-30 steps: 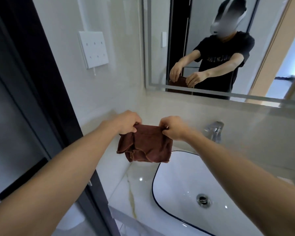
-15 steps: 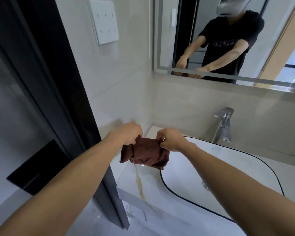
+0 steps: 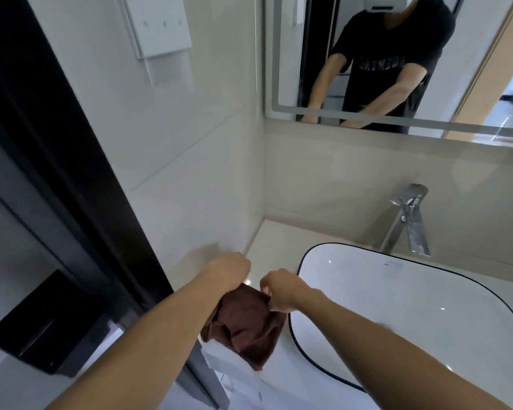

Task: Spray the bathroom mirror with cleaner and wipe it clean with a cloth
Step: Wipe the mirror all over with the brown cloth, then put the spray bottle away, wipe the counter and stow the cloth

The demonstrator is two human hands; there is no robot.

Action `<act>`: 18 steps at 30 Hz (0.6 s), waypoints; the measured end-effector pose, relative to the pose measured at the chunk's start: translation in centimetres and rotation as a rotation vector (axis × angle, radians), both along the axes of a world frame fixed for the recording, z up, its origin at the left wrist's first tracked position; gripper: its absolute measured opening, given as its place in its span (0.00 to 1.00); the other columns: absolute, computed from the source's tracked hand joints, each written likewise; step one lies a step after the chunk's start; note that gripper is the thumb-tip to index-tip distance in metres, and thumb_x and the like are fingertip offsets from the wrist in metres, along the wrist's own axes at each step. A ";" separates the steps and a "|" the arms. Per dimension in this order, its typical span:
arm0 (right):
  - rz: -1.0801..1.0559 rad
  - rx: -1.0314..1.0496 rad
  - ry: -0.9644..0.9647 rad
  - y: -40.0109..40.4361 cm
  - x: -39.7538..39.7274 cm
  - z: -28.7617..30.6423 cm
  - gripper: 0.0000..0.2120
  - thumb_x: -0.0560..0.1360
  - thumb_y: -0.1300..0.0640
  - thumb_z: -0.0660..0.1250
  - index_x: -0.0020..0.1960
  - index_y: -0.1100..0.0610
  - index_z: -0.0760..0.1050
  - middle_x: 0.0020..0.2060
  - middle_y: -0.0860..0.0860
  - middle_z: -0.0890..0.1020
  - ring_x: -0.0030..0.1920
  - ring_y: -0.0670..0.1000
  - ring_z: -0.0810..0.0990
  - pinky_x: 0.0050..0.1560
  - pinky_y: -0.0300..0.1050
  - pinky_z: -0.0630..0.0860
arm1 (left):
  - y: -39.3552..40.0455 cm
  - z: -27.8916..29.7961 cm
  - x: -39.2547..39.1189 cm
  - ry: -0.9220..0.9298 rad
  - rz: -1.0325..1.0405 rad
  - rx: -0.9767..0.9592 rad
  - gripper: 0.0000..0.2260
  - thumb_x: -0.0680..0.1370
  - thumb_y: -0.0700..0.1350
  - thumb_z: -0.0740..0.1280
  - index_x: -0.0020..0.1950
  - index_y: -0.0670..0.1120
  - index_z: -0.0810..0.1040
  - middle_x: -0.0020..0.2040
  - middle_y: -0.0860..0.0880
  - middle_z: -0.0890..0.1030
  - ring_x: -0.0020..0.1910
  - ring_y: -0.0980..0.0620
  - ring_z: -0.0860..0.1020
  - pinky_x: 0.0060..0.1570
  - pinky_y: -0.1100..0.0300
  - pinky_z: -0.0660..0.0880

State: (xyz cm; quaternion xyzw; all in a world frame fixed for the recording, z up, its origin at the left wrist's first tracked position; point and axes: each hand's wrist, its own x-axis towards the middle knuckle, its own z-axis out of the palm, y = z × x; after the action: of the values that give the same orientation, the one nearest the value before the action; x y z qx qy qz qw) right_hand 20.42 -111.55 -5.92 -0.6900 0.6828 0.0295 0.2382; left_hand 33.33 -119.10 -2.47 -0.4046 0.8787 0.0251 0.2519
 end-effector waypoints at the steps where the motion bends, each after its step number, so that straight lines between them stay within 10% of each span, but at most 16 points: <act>1: 0.003 0.009 0.055 -0.5 0.0 -1.0 0.11 0.71 0.64 0.67 0.52 0.58 0.79 0.51 0.57 0.81 0.52 0.60 0.80 0.48 0.47 0.78 | -0.3 -1.1 -0.6 -0.008 -0.014 -0.003 0.14 0.78 0.29 0.60 0.63 0.34 0.76 0.62 0.38 0.77 0.59 0.40 0.79 0.54 0.53 0.76; 11: -0.167 -0.241 0.288 -4.9 -3.2 -5.6 0.16 0.74 0.69 0.59 0.58 0.59 0.75 0.54 0.57 0.81 0.61 0.59 0.73 0.64 0.49 0.66 | -6.6 -7.6 -3.6 0.047 -0.076 -0.116 0.13 0.80 0.33 0.58 0.61 0.38 0.77 0.60 0.40 0.80 0.59 0.40 0.80 0.56 0.50 0.76; 18: -0.287 -0.322 0.183 -3.7 -4.7 -3.8 0.19 0.72 0.70 0.61 0.60 0.57 0.76 0.51 0.54 0.81 0.56 0.57 0.75 0.59 0.45 0.67 | -6.1 -6.9 -5.4 0.358 0.069 -0.177 0.12 0.73 0.28 0.59 0.50 0.40 0.77 0.48 0.43 0.80 0.45 0.43 0.80 0.38 0.53 0.72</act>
State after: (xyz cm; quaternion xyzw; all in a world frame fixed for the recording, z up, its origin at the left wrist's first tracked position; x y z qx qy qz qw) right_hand 15.68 -115.20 -9.70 -0.6093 0.7887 -0.0514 0.0638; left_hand 27.95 -125.25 -9.37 -0.4439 0.8940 0.0279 0.0540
